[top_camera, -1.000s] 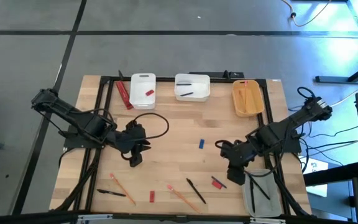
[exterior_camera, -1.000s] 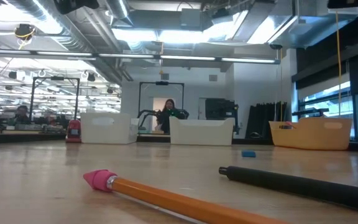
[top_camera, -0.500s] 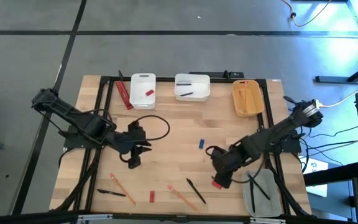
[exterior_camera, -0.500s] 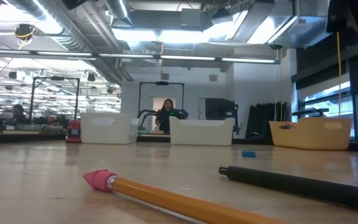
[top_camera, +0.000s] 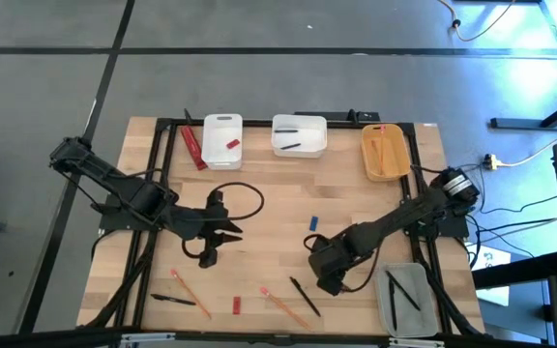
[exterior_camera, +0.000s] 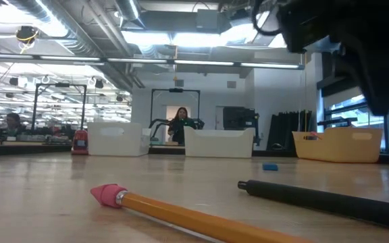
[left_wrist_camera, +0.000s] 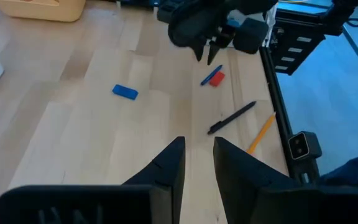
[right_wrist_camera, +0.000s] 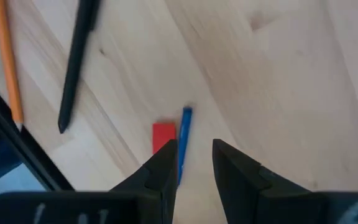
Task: Sort crayons/erasers/pens/pencils in bins
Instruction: Put the blue crayon into the right white bin
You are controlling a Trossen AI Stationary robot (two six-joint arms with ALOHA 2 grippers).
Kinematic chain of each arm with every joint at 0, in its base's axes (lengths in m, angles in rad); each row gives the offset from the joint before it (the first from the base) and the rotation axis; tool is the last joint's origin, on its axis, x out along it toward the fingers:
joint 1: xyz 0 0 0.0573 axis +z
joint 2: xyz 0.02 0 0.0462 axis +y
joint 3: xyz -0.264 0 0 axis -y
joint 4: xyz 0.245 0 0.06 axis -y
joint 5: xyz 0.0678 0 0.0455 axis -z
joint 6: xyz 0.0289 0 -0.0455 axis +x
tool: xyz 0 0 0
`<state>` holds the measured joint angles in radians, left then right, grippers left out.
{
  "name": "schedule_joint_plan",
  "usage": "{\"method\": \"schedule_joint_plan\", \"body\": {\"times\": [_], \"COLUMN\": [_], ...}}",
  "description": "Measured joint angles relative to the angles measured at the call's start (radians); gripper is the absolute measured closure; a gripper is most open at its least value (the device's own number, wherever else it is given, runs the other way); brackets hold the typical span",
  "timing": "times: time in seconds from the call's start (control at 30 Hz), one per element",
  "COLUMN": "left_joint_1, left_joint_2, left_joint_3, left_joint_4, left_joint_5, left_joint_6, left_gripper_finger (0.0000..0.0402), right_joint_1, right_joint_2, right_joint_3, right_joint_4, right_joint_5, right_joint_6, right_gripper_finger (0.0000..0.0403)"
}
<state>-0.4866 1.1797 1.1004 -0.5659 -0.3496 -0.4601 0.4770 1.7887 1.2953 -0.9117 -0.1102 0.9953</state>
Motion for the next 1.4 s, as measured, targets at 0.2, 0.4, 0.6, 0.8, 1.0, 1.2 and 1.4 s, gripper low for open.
{"method": "schedule_joint_plan", "body": {"times": [0.2, 0.4, 0.6, 0.8, 1.0, 1.2, 1.4], "left_joint_1": [0.000, 0.000, 0.000, 0.000, 0.000, 0.000, 0.000], "left_joint_2": [0.000, 0.000, 0.000, 0.000, 0.000, 0.000, 0.000], "left_joint_3": [0.000, 0.000, 0.000, 0.000, 0.000, 0.000, 0.000], "left_joint_4": [0.000, -0.001, -0.001, -0.001, -0.001, -0.001, -0.001], "left_joint_5": [0.000, 0.000, 0.000, -0.001, 0.000, -0.001, -0.001], "left_joint_6": [0.000, 0.004, 0.026, 0.026, 0.026, 0.026, 0.027], "left_gripper_finger": [0.0325, 0.0325, 0.0325, 0.0325, 0.0325, 0.0325, 0.0325], "right_joint_1": [-0.013, -0.011, -0.012, -0.012, -0.008, 0.000, 0.023], "right_joint_2": [0.044, 0.116, 0.149, 0.160, 0.160, 0.161, 0.161], "right_joint_3": [0.000, 0.000, 0.000, 0.000, 0.000, 0.000, 0.000], "right_joint_4": [0.034, 0.051, 0.055, 0.056, 0.057, 0.059, 0.087], "right_joint_5": [-0.077, -0.120, -0.071, -0.083, -0.066, -0.034, -0.036], "right_joint_6": [-0.006, -0.018, -0.030, -0.004, -0.002, 0.013, 0.055], "right_gripper_finger": [0.0302, 0.0302, 0.0302, 0.0302, 0.0302, 0.0302, 0.0302]}}
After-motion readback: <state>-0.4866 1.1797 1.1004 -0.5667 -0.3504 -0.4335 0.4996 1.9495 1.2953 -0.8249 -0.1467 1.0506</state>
